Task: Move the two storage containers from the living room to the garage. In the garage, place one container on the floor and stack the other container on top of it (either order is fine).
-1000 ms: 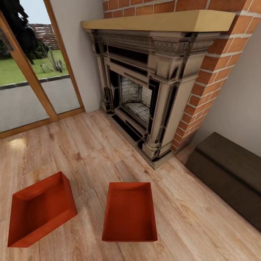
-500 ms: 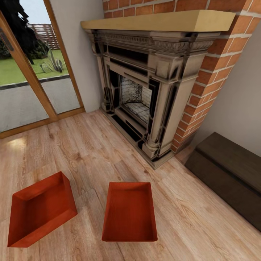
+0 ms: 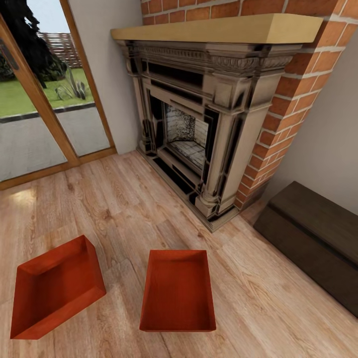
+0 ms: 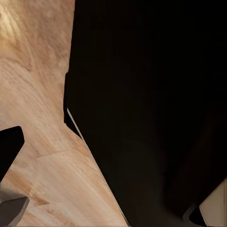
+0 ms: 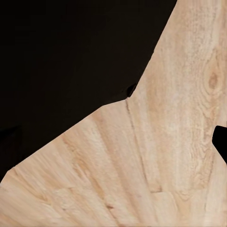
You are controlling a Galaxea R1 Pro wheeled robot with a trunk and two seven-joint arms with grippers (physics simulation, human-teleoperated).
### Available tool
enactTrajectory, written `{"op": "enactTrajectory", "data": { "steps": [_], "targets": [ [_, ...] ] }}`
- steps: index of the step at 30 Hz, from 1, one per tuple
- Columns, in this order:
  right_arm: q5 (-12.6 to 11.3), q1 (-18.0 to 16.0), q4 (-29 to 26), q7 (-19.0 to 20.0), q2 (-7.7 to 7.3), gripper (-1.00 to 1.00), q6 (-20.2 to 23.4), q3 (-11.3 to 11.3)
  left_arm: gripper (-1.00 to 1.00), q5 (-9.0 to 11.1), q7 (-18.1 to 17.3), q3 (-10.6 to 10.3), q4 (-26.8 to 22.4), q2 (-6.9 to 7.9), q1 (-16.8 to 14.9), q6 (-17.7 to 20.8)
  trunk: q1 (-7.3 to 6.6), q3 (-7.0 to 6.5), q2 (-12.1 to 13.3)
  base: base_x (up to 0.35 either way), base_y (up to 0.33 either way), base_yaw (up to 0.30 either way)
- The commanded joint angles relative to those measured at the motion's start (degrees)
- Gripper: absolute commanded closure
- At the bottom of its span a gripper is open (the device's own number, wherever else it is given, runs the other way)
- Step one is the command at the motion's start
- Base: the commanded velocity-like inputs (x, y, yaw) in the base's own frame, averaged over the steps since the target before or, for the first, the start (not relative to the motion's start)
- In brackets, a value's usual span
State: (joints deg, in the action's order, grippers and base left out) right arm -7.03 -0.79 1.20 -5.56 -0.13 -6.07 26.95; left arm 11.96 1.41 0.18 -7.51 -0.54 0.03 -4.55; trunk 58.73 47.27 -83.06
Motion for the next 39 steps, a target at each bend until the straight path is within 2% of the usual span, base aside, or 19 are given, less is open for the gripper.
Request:
{"op": "enactTrajectory", "data": {
  "steps": [1, 2, 4, 5, 6, 8, 10, 12, 14, 15, 18, 20, 24, 28, 29, 30, 32, 35, 39],
  "targets": [
    [-0.5, -0.1, -0.5, -0.1, 0.45, -1.0, 0.0, 0.5, -1.0, 0.2, 0.3, 0.0, -2.4, 0.16, 0.0, 0.0, 0.0, 0.03, 0.0, 0.0, 0.0, 0.0],
    [-0.5, -0.1, -1.1, -0.2, 0.66, -1.0, 0.1, 0.5, -1.0, 0.2, 0.4, -0.1, -3.6, 0.3, 0.0, 0.1, 0.0, 0.03, 0.0, 0.0, 0.0, 0.0],
    [-0.7, -0.2, -7.1, -0.5, 1.25, -1.0, 1.6, 0.3, -1.0, -0.1, 0.4, -0.1, -10.5, 1.53, 0.0, 0.4, 0.0, 0.03, 0.0, 0.0, 0.0, 0.0],
    [-0.7, -0.3, -8.5, -0.6, 1.31, -1.0, 2.0, 0.2, -1.0, -0.1, 0.4, -0.1, -11.9, 1.72, 0.0, 0.5, 0.0, 0.03, 0.0, 0.0, 0.0, 0.0],
    [-0.8, -0.4, -12.8, -0.8, 1.47, -1.0, 3.6, -0.6, -1.0, -0.2, 0.5, -0.1, -16.1, 2.09, 0.0, 1.5, 0.0, 0.03, 0.0, 0.0, 0.0, 0.0],
    [-0.8, -0.9, -16.5, -1.1, 1.54, -1.0, 4.8, -2.3, -1.0, -0.3, 0.6, 0.0, -20.4, 2.29, 0.0, 3.9, 0.0, 0.03, 0.0, 0.0, 0.0, 0.0],
    [-0.8, -2.9, -19.7, -1.6, 1.6, -1.0, 5.5, -5.3, -1.0, -0.3, 0.6, 0.0, -25.7, 2.44, 0.0, 8.7, 0.0, 0.03, 0.0, 0.0, 0.0, 0.0],
    [-0.9, -5.6, -20.5, -2.0, 1.68, -1.0, 5.9, -7.8, -1.0, -0.3, 0.6, 0.0, -28.4, 2.5, -0.4, 12.6, 0.0, 0.03, 0.0, 0.0, 0.0, 0.0],
    [-0.9, -7.6, -20.8, -2.1, 1.73, -1.0, 6.0, -9.7, -1.0, -0.4, 0.6, 0.0, -29.6, 2.49, -1.0, 14.6, 0.0, 0.03, 0.0, 0.0, 0.0, 0.0],
    [-0.9, -9.4, -21.0, -2.2, 1.75, -1.0, 6.1, -11.6, -1.0, -0.4, 0.6, 0.0, -30.4, 2.44, -2.1, 16.0, 0.0, 0.03, 0.0, 0.0, 0.0, 0.0],
    [-0.9, -13.0, -21.2, -2.3, 1.68, -1.0, 6.2, -14.6, -1.0, -0.3, 1.1, 0.0, -30.7, 2.16, -5.3, 17.8, 0.0, 0.03, 0.0, 0.0, 0.0, 0.0],
    [-1.0, -16.9, -21.2, -2.3, 1.69, -1.0, 6.3, -16.1, -1.0, -0.2, 3.4, -0.1, -30.7, 1.54, -9.3, 18.7, 0.0, 0.03, 0.0, 0.0, 0.0, 0.0],
    [-1.0, -22.0, -21.3, -2.4, 1.8, -1.0, 6.5, -16.8, -1.0, -0.2, 7.3, -0.2, -30.6, 0.07, -14.1, 20.1, 0.0, 0.03, 0.0, 0.0, 0.0, 0.0],
    [-1.0, -28.6, -19.8, -2.4, 2.42, -1.0, 8.5, -17.0, -1.0, -0.3, 9.3, -0.7, -30.2, -2.86, -19.7, 23.7, 0.0, 0.03, 0.0, 0.0, 0.0, 0.0],
    [-1.1, -31.9, -18.2, -2.4, 3.63, -1.0, 9.1, -17.1, -1.0, -0.5, 9.8, -0.8, -29.3, -4.68, -22.6, 25.4, 0.0, 0.03, 0.0, 0.0, 0.0, 0.0],
    [-1.0, -35.2, -16.6, -2.5, 5.49, -1.0, 9.5, -17.1, -1.0, -1.0, 10.3, -0.9, -26.9, -6.71, -27.0, 26.5, 0.0, 0.03, 0.0, 0.0, 0.0, 0.0],
    [-0.9, -36.5, -16.1, -2.7, 6.61, -1.0, 9.5, -17.1, -1.0, -1.4, 10.5, -0.9, -24.3, -7.46, -30.5, 26.7, 0.0, 0.03, 0.0, 0.0, 0.0, 0.0],
    [-0.8, -37.3, -15.9, -3.1, 7.55, -1.0, 9.4, -17.1, -1.0, -1.7, 10.6, -0.9, -20.5, -7.77, -34.8, 26.7, 0.0, 0.03, 0.0, 0.0, 0.0, 0.0],
    [-0.9, -37.7, -15.9, -3.3, 8.09, -1.0, 8.1, -17.2, -1.0, -1.8, 10.8, -0.8, -18.2, -7.38, -38.2, 26.5, 0.0, 0.03, 0.0, 0.0, 0.0, 0.0]
  ]
}}
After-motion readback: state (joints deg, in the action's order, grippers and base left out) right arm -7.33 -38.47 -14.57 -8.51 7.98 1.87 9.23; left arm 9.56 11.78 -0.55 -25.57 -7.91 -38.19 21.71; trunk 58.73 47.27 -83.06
